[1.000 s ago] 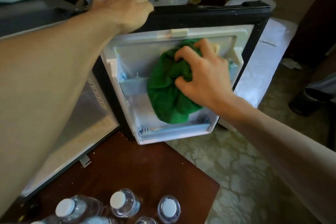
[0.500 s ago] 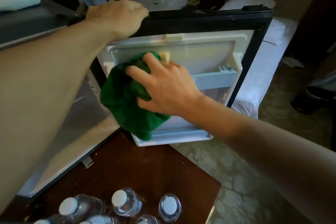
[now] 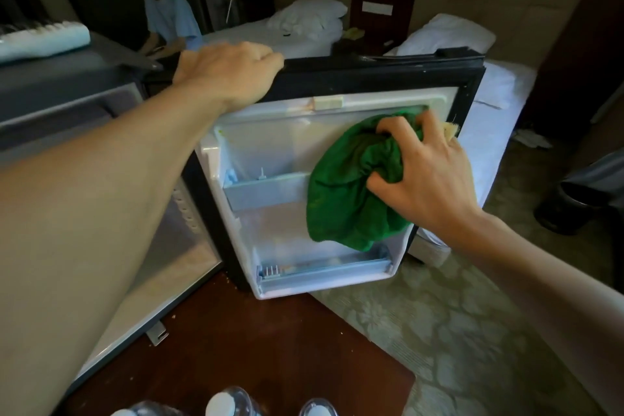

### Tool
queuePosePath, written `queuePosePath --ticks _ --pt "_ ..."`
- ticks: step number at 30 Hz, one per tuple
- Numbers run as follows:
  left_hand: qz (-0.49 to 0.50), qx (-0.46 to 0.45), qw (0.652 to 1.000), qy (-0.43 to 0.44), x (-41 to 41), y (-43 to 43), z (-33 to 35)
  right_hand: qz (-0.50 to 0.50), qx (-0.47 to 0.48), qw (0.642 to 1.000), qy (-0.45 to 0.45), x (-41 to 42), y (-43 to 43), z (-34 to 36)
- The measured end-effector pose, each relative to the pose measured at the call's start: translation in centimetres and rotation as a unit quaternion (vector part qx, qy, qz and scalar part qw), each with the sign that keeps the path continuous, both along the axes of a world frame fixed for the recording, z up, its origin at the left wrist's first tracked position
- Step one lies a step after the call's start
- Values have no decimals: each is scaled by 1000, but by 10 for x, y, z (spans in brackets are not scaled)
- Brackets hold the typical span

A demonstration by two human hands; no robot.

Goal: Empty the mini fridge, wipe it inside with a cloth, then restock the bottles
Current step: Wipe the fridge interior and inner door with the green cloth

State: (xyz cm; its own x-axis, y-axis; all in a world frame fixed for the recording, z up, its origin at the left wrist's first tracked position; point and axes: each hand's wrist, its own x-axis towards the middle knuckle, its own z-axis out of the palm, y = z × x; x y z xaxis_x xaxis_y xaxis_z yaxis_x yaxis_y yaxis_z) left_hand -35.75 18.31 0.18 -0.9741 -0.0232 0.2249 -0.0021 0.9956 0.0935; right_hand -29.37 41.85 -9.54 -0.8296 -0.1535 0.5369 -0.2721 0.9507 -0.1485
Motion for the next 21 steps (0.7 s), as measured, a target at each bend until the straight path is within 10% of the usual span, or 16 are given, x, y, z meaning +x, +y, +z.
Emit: queuePosePath --ticks 21 --pt "16 1 1000 0 1 6 1 125 -12 992 4 9 -106 -8"
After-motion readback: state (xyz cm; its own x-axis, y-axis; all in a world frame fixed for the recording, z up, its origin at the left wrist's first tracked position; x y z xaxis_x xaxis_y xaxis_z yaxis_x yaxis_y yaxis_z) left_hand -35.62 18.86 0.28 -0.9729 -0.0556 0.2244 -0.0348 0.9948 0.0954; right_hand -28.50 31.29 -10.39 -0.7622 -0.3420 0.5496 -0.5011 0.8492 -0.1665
